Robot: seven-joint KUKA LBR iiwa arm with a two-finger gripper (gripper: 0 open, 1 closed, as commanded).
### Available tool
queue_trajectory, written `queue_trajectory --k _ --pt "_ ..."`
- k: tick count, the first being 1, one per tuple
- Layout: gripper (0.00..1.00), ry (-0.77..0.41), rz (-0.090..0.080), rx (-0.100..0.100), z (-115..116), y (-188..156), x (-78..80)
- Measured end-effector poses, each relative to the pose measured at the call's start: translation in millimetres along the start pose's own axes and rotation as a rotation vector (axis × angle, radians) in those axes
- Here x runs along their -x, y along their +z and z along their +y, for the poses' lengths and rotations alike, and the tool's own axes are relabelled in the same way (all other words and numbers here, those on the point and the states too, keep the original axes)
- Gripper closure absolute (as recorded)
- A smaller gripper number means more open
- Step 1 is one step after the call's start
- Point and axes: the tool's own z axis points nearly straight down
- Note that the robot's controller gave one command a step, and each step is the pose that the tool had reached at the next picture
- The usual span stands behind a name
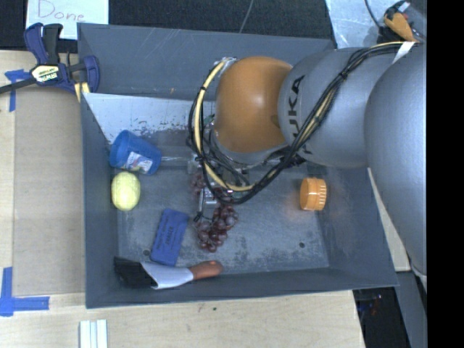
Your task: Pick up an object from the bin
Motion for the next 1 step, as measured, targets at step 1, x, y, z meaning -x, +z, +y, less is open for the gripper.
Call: queue_trajectory --k 1 --pt "0.00 0.004 -0.008 0.002 -0.3 -4.8 2.0"
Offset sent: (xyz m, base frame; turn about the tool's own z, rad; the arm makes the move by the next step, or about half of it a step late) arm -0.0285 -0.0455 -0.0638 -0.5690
